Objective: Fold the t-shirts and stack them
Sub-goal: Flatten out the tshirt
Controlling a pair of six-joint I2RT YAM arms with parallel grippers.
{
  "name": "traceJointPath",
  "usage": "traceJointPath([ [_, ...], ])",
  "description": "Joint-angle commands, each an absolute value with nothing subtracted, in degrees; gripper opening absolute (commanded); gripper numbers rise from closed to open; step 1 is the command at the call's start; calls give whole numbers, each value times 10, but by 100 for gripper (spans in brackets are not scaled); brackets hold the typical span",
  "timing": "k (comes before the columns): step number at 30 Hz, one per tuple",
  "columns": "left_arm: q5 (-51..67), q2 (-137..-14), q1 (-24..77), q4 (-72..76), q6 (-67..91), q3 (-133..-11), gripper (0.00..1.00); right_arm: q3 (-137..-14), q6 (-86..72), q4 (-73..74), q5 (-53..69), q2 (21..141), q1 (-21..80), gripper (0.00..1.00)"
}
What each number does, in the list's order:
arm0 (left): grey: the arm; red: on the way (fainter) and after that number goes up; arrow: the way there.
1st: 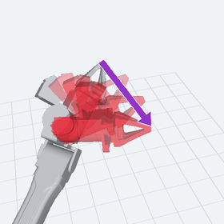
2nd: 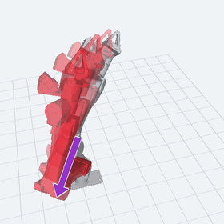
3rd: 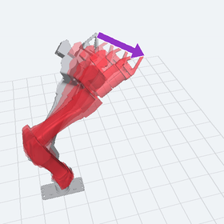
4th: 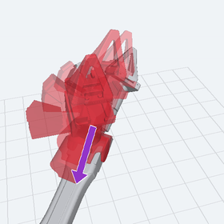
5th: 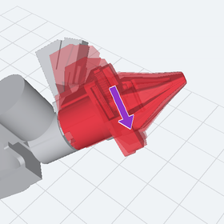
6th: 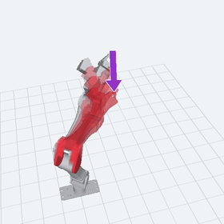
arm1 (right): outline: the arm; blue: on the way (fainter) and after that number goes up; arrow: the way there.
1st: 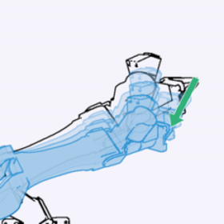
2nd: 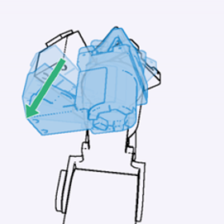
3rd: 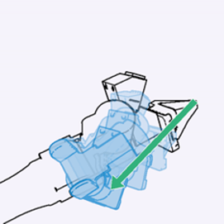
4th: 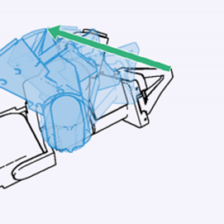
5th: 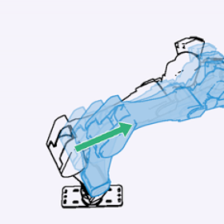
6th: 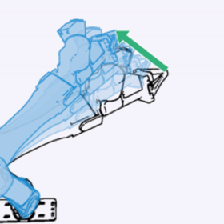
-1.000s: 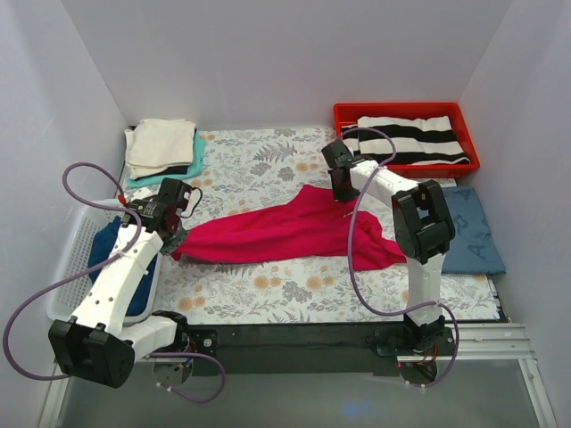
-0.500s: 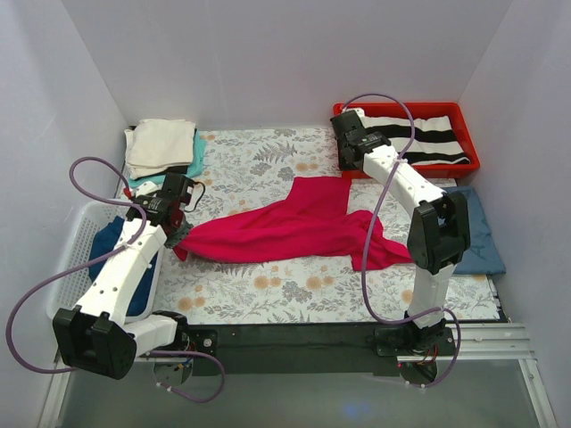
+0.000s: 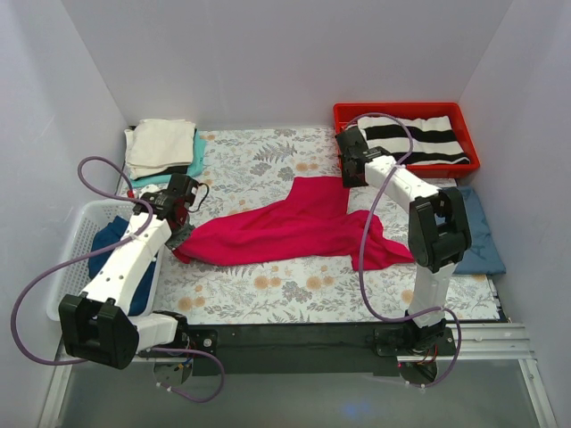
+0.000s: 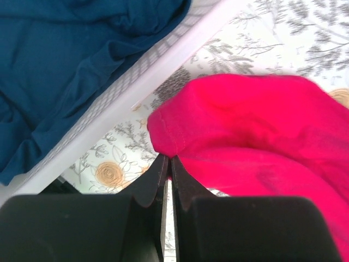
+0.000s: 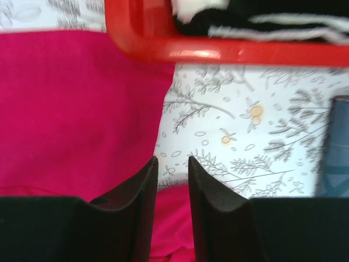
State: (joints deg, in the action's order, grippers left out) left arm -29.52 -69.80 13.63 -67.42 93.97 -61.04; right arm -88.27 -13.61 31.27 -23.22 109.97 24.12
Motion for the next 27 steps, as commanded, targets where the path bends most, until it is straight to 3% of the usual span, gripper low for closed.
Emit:
traceJointPath([
  [1, -315, -686, 135, -723, 989, -588, 0, -834, -145, 244, -193, 1097, 243, 36],
  [8, -263, -652, 136, -758, 1002, -539, 0, -791, -135, 155, -175, 1120, 243, 38],
  [17, -238, -603, 135, -798, 1027, -524, 0, -851, -125, 141, -171, 1186, 243, 47],
  [25, -237, -607, 128, -797, 1042, -515, 0, -875, -115, 147, -161, 1221, 243, 47],
  [27, -244, -619, 128, -795, 1043, -515, 0, -864, -123, 156, -161, 1223, 243, 43],
])
